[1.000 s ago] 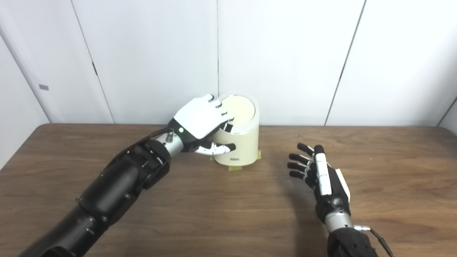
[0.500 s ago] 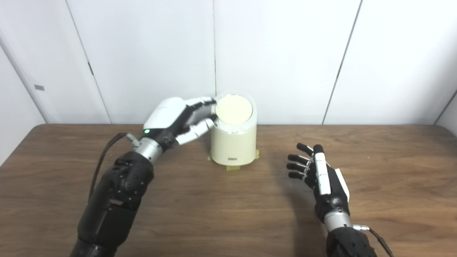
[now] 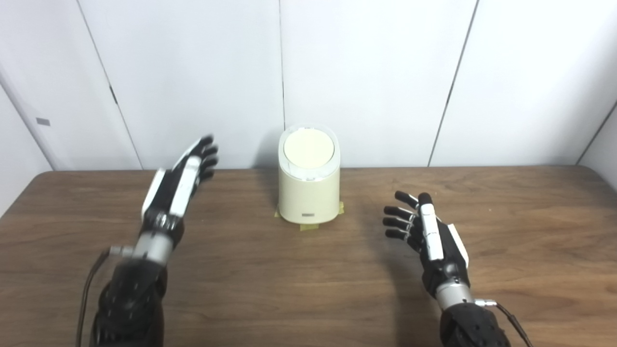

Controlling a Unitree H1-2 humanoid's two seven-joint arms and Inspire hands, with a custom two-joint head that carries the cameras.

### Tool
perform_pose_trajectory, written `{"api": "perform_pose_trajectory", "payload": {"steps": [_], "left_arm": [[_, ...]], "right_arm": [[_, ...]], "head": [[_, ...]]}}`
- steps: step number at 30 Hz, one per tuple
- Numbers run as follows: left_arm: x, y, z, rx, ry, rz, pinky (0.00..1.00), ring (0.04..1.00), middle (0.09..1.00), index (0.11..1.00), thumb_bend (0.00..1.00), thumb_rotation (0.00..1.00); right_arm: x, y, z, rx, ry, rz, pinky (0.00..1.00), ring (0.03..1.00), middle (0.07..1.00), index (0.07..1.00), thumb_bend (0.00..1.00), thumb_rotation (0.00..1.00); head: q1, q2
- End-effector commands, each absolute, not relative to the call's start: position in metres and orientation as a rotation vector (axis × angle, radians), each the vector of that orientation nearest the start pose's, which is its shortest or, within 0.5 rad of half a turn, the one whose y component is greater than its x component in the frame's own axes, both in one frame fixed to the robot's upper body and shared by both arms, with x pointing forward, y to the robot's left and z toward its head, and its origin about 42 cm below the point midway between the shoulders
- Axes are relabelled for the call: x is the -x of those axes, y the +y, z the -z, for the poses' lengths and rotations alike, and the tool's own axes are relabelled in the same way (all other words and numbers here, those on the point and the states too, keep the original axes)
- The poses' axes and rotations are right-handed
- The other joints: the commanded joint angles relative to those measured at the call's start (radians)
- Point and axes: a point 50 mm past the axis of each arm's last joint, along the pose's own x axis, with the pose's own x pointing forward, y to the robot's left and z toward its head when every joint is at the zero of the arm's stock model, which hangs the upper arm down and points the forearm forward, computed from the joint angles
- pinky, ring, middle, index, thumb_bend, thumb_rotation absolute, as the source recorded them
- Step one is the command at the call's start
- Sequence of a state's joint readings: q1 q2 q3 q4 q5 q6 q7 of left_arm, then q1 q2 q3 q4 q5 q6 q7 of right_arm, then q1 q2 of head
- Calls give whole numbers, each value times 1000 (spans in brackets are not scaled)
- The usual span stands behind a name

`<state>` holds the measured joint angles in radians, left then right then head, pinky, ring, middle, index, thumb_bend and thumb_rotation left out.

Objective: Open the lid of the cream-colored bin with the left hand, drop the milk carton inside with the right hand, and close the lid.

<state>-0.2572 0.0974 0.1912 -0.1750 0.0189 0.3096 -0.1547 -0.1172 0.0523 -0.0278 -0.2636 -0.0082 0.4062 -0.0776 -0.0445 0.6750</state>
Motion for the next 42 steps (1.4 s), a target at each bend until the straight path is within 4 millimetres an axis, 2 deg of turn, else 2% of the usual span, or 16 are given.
{"api": "perform_pose_trajectory", "payload": {"steps": [1, 3, 6, 9, 14, 17, 25, 31, 42], "left_arm": [[-347, 260, -218, -19, -152, 11, 916, 916, 911, 925, 476, 1000], [-338, 259, -208, 14, -116, 14, 924, 932, 933, 948, 435, 1000], [-327, 257, -197, 43, -88, 43, 982, 970, 964, 976, 440, 1000], [-319, 255, -188, 44, -81, 59, 999, 997, 991, 996, 458, 1000], [-312, 253, -180, 34, -87, 70, 1000, 1000, 1000, 1000, 485, 1000], [-308, 251, -175, 25, -82, 68, 1000, 1000, 1000, 1000, 496, 1000], [-300, 241, -184, 20, -106, 92, 1000, 1000, 1000, 1000, 466, 1000], [-293, 237, -187, 21, -115, 64, 1000, 1000, 1000, 1000, 479, 1000], [-299, 239, -183, 25, -129, 36, 1000, 1000, 1000, 1000, 501, 1000]], "right_arm": [[-313, -193, -194, -57, -69, 49, 648, 701, 726, 788, 542, 992], [-311, -193, -194, -54, -86, 42, 685, 723, 749, 788, 556, 976], [-309, -193, -195, -42, -94, 9, 744, 776, 790, 811, 548, 996], [-307, -192, -194, -33, -90, -42, 875, 903, 908, 901, 569, 1000], [-307, -194, -190, 9, -95, -91, 989, 996, 995, 973, 600, 1000], [-305, -195, -188, 19, -85, -96, 999, 1000, 1000, 995, 609, 1000], [-300, -200, -182, -3, -75, -118, 1000, 1000, 1000, 1000, 630, 1000], [-292, -202, -181, -58, -72, -104, 1000, 1000, 1000, 1000, 652, 1000], [-297, -206, -180, -100, -95, -70, 1000, 1000, 1000, 1000, 616, 1000]], "head": [[-4, 2], [-6, 3], [-8, 7], [-10, 11], [-17, 19], [-10, 22], [10, 28], [17, 36], [5, 6]]}}
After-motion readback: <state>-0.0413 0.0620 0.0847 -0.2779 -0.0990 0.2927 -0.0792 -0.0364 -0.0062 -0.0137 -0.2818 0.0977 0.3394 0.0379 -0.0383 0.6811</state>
